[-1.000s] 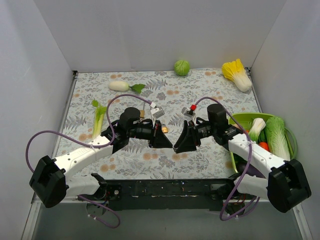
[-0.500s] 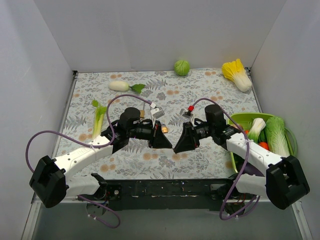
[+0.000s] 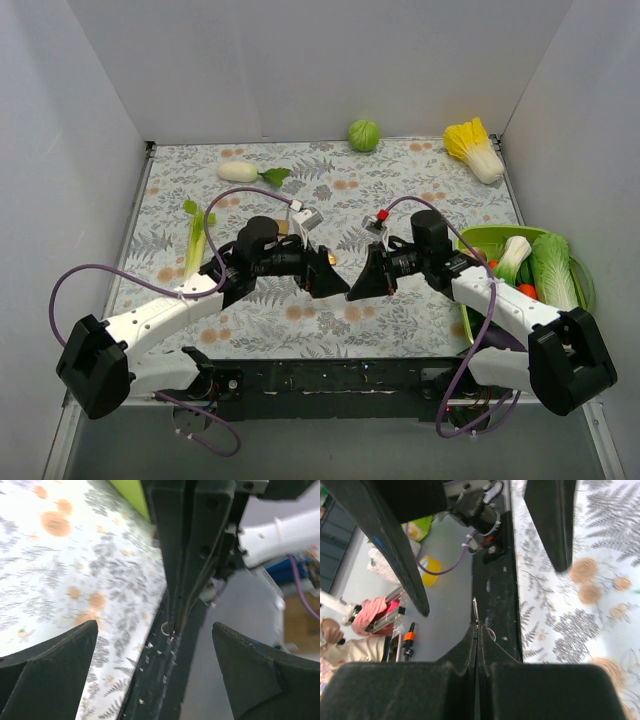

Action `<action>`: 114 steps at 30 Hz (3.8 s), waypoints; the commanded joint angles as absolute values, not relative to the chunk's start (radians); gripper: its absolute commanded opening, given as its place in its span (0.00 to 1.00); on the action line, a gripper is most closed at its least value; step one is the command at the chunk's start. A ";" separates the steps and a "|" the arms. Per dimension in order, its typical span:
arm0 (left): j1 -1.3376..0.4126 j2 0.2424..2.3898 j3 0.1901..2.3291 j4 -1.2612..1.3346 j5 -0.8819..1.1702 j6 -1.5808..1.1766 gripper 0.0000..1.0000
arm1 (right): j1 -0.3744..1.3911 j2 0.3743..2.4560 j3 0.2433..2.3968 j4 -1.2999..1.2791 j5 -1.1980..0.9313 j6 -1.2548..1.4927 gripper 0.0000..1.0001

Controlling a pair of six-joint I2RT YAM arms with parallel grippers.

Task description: Unlock with the key

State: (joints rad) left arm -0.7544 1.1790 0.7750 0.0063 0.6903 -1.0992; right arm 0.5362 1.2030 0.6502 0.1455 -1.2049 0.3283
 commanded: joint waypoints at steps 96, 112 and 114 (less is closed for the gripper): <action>-0.790 1.511 0.821 0.093 -0.064 -1.779 0.00 | 0.455 0.807 0.213 0.215 -0.508 0.432 0.01; -0.828 1.428 0.519 0.343 -0.051 -1.916 0.00 | 0.672 1.317 0.310 0.615 -0.445 0.551 0.01; -0.827 1.434 0.488 0.388 -0.038 -1.927 0.00 | 0.693 1.341 0.317 0.638 -0.420 0.552 0.01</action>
